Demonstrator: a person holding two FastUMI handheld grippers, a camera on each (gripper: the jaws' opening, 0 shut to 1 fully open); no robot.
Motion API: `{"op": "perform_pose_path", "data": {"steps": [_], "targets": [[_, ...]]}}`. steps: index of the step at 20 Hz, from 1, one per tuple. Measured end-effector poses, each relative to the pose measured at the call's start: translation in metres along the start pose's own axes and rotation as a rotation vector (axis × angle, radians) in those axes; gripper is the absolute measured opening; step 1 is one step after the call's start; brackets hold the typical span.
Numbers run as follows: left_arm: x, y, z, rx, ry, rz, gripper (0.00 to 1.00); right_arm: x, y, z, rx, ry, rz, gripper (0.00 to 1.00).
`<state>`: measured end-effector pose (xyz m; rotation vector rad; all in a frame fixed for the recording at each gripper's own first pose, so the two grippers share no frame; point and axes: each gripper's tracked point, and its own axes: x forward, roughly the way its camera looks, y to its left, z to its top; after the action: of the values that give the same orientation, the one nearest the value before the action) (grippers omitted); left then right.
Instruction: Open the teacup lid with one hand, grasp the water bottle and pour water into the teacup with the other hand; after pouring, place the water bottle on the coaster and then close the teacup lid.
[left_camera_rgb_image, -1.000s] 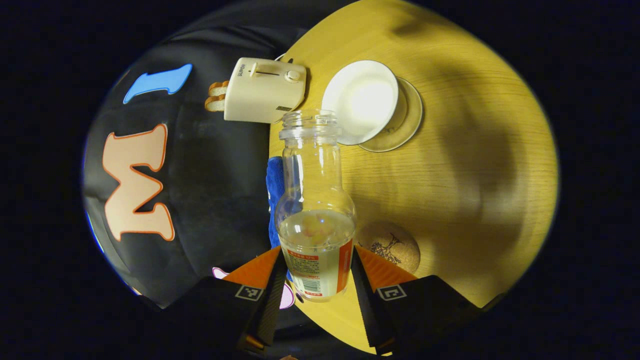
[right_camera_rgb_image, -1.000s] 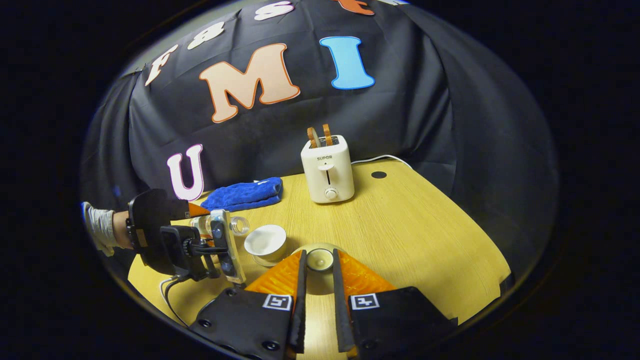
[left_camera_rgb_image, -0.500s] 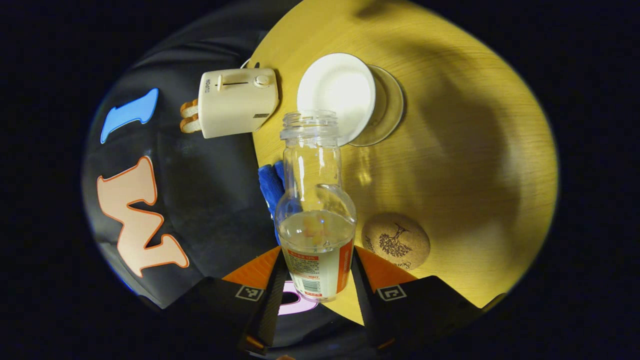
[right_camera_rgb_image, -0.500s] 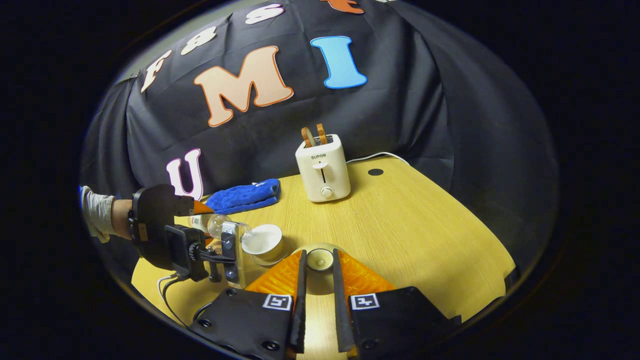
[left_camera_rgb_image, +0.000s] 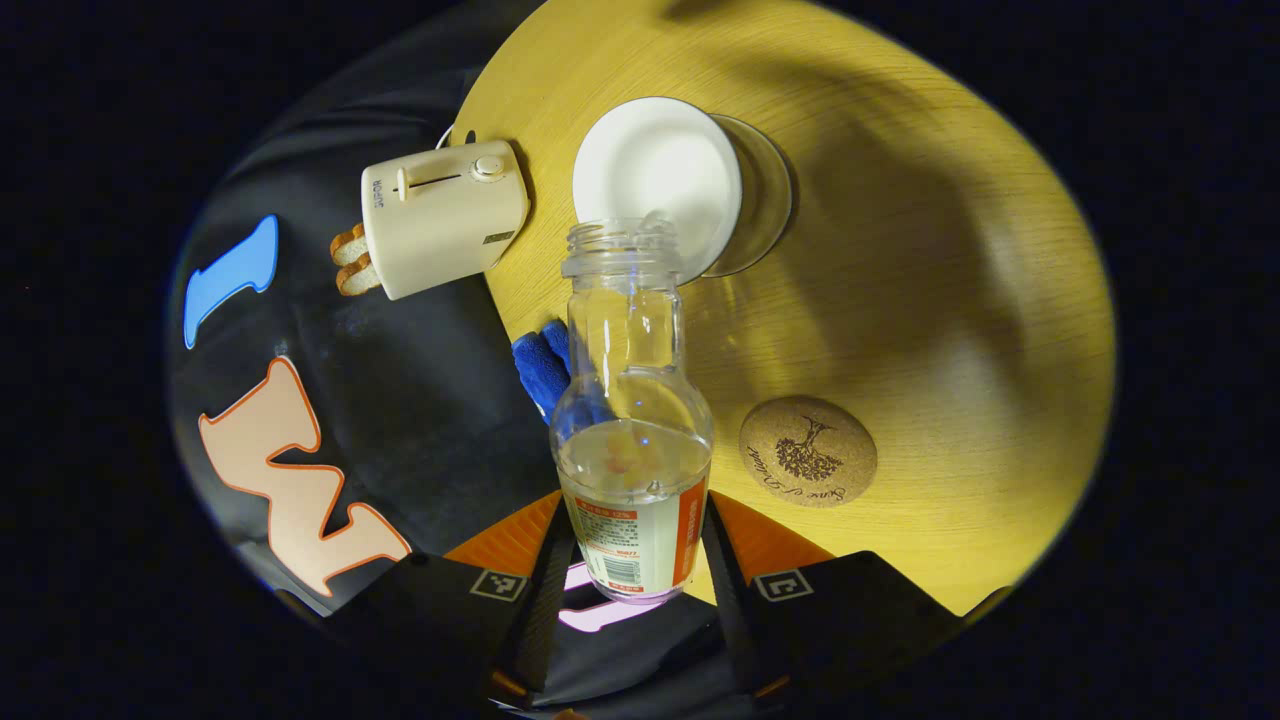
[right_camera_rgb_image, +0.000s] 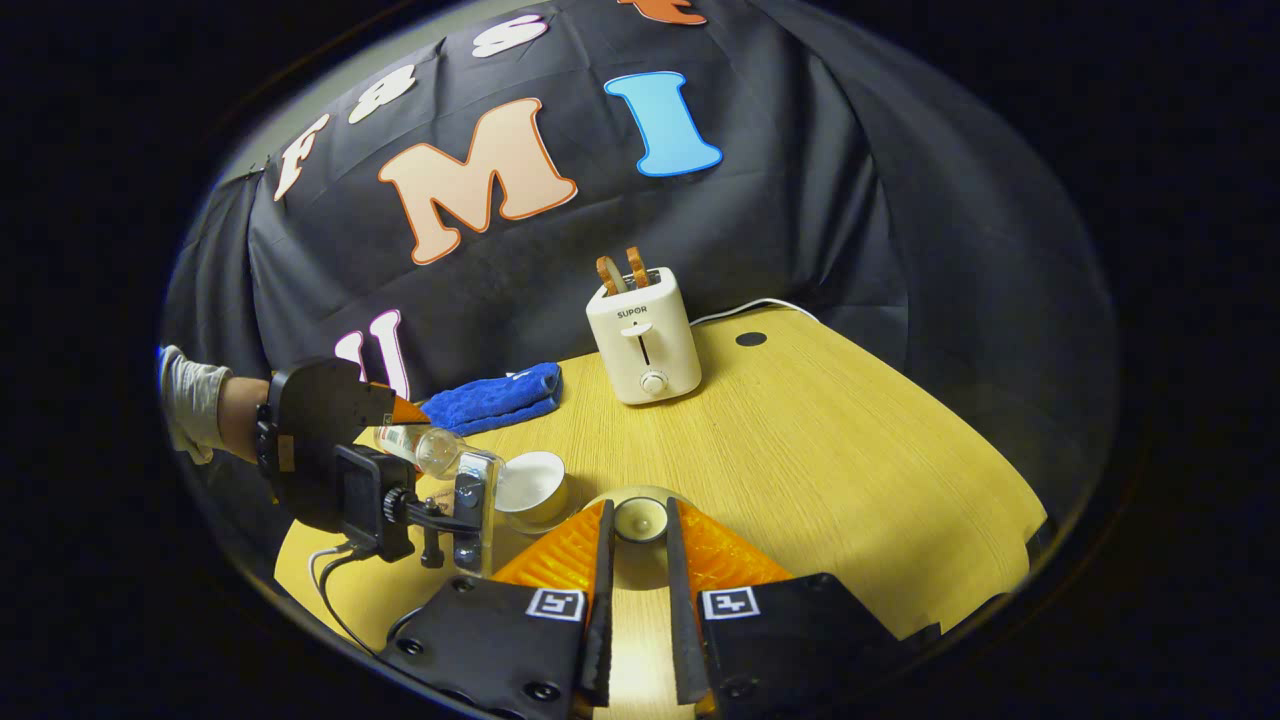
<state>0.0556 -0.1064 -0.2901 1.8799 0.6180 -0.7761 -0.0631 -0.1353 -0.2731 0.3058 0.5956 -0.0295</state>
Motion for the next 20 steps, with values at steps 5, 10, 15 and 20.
{"op": "perform_pose_path", "data": {"steps": [5, 10, 15, 20], "targets": [[-0.002, 0.008, -0.004, 0.068, 0.036, -0.004, 0.67, 0.001, -0.005, -0.001, 0.003, 0.003, -0.001, 0.28], [-0.002, 0.013, -0.009, 0.112, 0.082, -0.026, 0.67, 0.002, -0.003, -0.003, -0.007, 0.005, 0.011, 0.28], [-0.011, 0.021, -0.011, 0.176, 0.117, -0.034, 0.67, 0.004, -0.001, -0.006, -0.010, 0.011, 0.022, 0.30], [-0.017, 0.032, -0.005, 0.232, 0.132, -0.023, 0.67, 0.005, -0.002, -0.009, -0.008, 0.012, 0.027, 0.28]]}}
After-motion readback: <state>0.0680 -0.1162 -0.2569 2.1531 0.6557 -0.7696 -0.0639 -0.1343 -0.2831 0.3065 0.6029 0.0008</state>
